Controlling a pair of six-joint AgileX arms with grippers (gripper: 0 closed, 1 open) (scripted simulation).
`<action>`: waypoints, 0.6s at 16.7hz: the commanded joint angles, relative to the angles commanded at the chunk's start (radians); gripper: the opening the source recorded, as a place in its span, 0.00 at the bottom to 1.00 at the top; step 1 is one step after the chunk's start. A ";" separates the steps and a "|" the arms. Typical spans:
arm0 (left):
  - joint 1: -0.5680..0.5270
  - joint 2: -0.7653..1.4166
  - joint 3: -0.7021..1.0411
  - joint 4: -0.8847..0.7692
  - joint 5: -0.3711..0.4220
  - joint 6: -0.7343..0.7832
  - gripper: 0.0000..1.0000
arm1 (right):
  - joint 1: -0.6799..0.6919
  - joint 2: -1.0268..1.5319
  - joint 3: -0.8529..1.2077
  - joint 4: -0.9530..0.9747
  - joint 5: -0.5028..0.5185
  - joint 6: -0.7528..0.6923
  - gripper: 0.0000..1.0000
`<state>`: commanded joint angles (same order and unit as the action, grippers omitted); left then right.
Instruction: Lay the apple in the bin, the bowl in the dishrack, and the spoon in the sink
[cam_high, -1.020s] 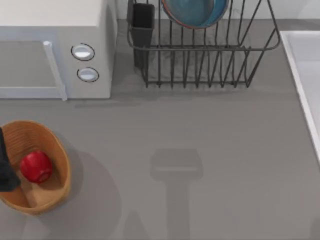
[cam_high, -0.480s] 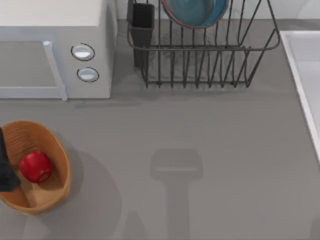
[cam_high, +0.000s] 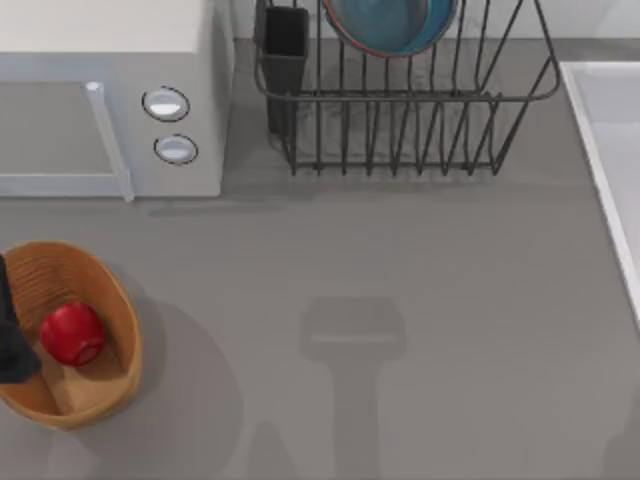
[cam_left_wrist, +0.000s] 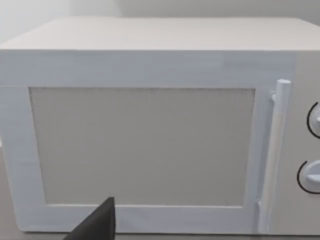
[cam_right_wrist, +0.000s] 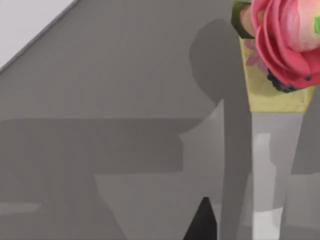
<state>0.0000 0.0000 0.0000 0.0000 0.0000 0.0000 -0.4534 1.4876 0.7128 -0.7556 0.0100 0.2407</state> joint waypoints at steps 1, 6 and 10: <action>0.000 0.000 0.000 0.000 0.000 0.000 1.00 | 0.000 -0.014 0.025 -0.040 0.000 -0.001 0.00; 0.000 0.000 0.000 0.000 0.000 0.000 1.00 | -0.002 -0.098 0.160 -0.261 0.000 -0.005 0.00; 0.000 0.000 0.000 0.000 0.000 0.000 1.00 | -0.002 -0.140 0.219 -0.358 0.000 -0.006 0.00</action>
<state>0.0000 0.0000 0.0000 0.0000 0.0000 0.0000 -0.4556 1.3473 0.9314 -1.1140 0.0102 0.2344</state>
